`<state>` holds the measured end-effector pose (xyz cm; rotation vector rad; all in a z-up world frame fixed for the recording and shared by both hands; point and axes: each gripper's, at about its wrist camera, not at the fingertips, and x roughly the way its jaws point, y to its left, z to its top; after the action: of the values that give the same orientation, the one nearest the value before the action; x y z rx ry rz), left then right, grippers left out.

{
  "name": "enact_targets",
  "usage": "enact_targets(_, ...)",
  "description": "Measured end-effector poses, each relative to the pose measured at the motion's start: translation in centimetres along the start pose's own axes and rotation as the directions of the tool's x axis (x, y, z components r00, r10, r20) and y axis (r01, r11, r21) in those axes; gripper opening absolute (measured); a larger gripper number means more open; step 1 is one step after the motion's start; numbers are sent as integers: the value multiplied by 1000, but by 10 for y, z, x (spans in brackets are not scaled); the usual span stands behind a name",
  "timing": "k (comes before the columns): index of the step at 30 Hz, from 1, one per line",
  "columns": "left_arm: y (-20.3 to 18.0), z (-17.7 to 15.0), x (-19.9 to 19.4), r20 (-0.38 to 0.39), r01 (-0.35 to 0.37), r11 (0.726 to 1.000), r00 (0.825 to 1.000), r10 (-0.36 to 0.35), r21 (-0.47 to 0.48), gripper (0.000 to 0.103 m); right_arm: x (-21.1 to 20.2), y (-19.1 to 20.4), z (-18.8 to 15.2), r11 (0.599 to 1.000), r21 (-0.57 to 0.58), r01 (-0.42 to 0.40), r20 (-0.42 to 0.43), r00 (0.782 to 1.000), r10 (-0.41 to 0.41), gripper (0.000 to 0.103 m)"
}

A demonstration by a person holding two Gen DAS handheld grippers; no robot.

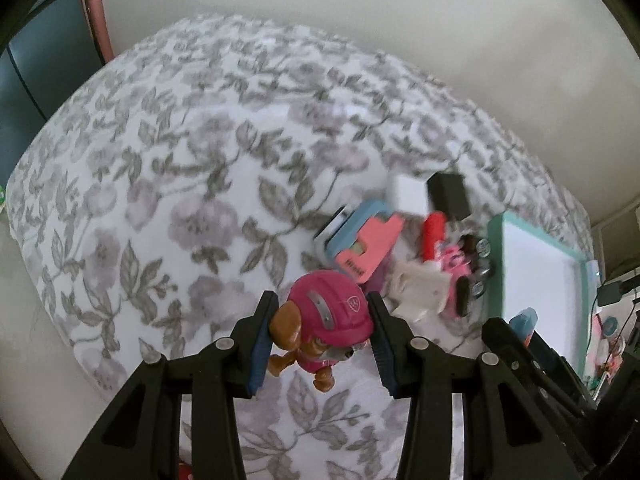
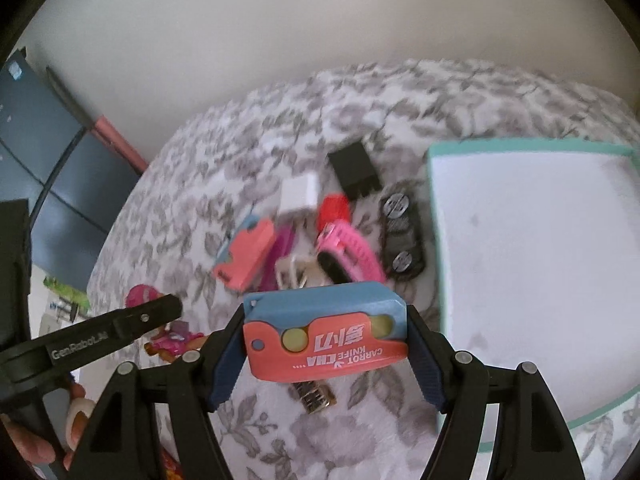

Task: Organize rigid objects
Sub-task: 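Carry the puppy and knife toy into the teal tray and release both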

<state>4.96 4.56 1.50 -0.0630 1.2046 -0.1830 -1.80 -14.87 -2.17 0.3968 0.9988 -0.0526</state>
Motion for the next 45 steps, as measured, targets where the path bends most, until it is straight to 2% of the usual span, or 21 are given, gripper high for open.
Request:
enact_targets(5,-37,13,-6,17,17,998,1000,-18,62,46,-15,-19,8,997,59,53,24,998,-54,75)
enact_targets(11,-90,14,0,-2,51,989,999,-51,136,46,-27,-51,13,977,108,185,27,982,-189,75)
enact_targets(17,-142,10,20,-30,126,976,992,-123,176,46,-27,-103,9,944,256,208,-15,977,-211,75)
enact_targets(23,-192,-4,38,-55,206,944,979,-198,259,46,-31,-144,5,887,316,336,-37,939,-342,75)
enact_targets(27,-211,-11,51,-107,272,921,962,-252,279,46,-41,-173,0,826,373,422,-42,897,-439,75)
enact_targets(28,-216,-12,52,-111,285,915,958,-263,287,46,-44,-180,-1,813,384,438,-42,888,-459,75)
enact_targets(29,-218,-15,52,-111,291,910,957,-270,297,46,-47,-186,-2,811,401,427,-42,893,-449,75)
enact_targets(33,-227,-21,52,-118,327,887,945,-305,327,46,-61,-208,-10,749,447,489,-47,849,-526,75)
enact_targets(36,-232,-26,57,-136,345,874,939,-317,342,46,-67,-218,-14,716,468,518,-56,826,-561,75)
enact_targets(40,-234,-32,65,-159,354,869,935,-318,346,46,-60,-224,-18,713,453,535,-78,821,-566,75)
enact_targets(45,-238,-40,78,-171,318,869,947,-272,379,46,-44,-221,-21,737,408,539,-100,828,-551,75)
